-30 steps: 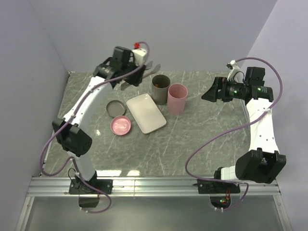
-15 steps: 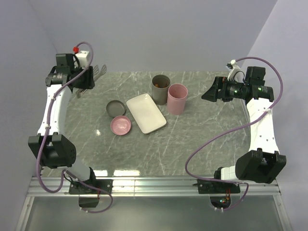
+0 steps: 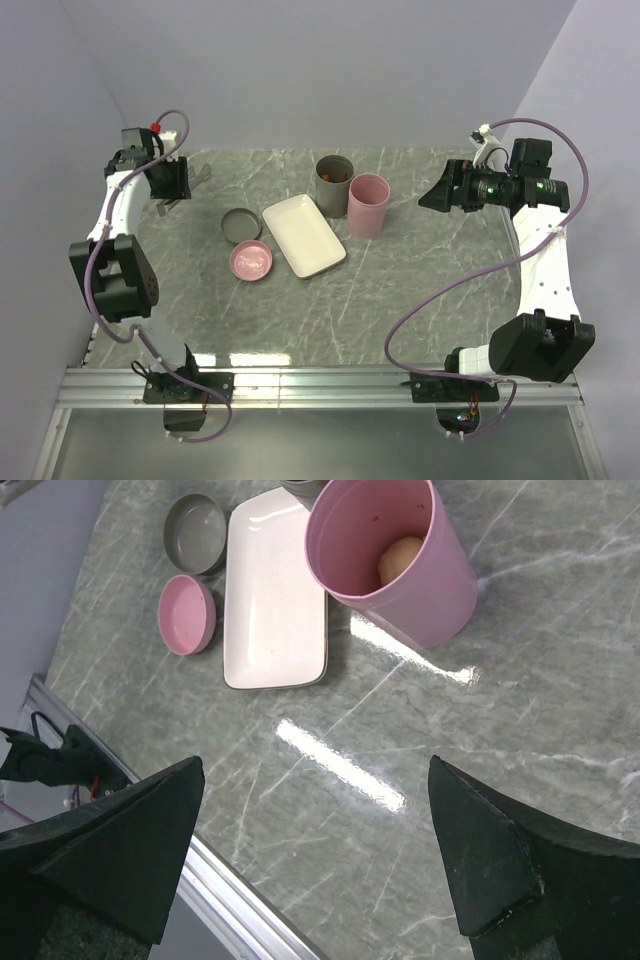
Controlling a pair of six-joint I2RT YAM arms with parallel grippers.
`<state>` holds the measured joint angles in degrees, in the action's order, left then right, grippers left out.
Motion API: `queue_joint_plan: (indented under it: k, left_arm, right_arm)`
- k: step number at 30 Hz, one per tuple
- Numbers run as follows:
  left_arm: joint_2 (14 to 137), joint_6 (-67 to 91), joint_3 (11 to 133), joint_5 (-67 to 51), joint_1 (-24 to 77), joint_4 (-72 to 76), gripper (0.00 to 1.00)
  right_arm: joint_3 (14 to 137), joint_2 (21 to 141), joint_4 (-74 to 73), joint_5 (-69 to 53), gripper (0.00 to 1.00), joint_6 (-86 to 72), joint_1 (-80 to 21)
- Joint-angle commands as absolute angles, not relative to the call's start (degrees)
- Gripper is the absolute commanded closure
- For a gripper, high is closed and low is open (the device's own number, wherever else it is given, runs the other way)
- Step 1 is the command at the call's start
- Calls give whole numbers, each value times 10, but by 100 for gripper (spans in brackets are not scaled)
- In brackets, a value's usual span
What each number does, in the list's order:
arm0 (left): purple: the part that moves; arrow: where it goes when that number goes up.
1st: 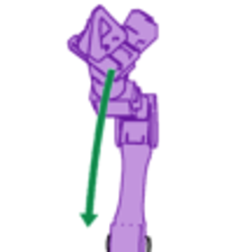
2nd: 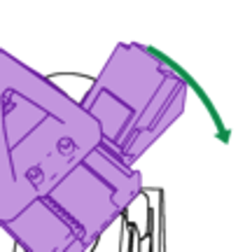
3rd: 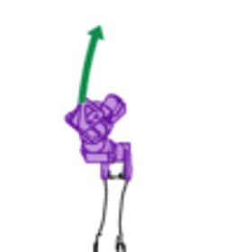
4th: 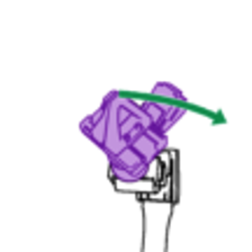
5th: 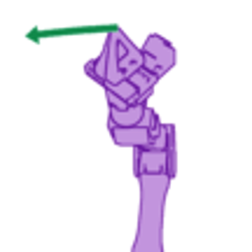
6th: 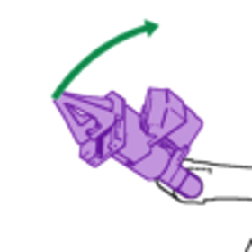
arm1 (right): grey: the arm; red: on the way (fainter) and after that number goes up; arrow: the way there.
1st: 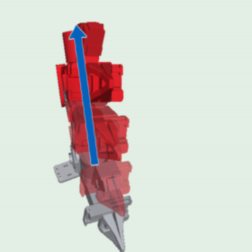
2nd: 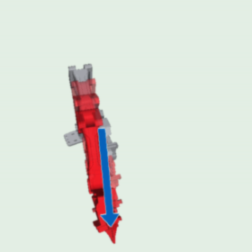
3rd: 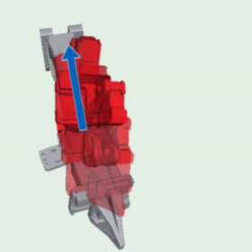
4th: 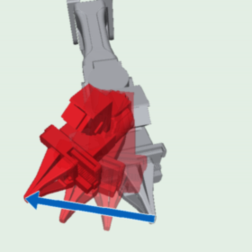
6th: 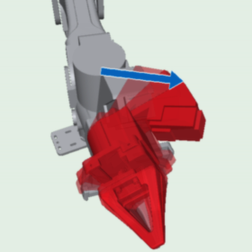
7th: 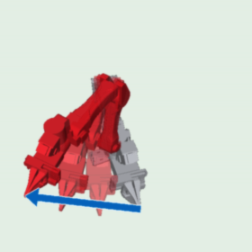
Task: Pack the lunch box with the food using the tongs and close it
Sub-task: Place the clamp at the center of the board.
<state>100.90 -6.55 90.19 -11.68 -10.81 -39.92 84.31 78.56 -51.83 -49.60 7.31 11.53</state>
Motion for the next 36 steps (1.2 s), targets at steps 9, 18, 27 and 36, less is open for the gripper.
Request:
queue_joint_plan:
  k: [9, 18, 27, 36]
  left_arm:
    - [1069, -83, 867, -95, -108, -335, 47]
    - [1077, -91, 778, -92, -107, -312, 42]
    - [1081, -86, 747, -91, -108, -294, 31]
    - [1072, -83, 730, -92, -107, -287, 26]
  right_arm:
    - [849, 770, -527, -508, 0, 91, 120]
    - [848, 761, -528, -519, 0, 91, 120]
    - [841, 742, -531, -526, 0, 95, 120]
    - [849, 742, -535, -527, 0, 96, 120]
